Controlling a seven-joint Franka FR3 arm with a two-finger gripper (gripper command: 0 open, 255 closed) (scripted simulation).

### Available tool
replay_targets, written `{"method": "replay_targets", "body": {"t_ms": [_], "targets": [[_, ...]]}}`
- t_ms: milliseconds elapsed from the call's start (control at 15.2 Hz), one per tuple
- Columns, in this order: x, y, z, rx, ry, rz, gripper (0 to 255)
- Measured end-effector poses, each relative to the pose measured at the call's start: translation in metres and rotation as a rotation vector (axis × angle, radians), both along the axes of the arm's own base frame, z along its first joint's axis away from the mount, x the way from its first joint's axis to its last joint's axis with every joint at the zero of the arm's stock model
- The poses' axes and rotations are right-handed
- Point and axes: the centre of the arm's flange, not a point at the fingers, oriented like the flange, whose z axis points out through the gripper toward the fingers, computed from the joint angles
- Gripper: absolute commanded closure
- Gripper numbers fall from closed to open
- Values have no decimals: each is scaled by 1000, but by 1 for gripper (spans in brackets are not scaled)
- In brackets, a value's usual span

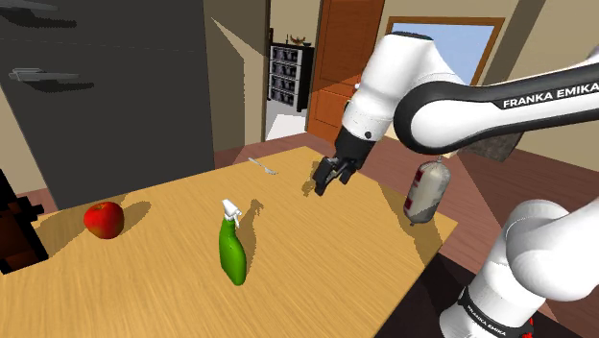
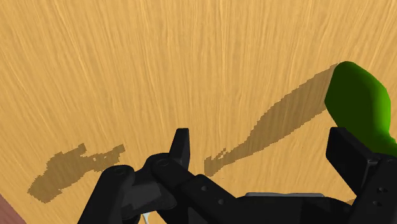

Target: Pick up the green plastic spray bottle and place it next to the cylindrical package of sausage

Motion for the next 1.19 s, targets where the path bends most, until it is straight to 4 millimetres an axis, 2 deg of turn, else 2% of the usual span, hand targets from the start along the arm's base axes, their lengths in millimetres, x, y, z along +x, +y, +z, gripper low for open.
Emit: {"method": "replay_targets", "body": {"t_ms": [396,1188], "targets": [[16,68,-54,-8,-61,-1,0],[51,189,-144,-20,-176,-5,0]]}}
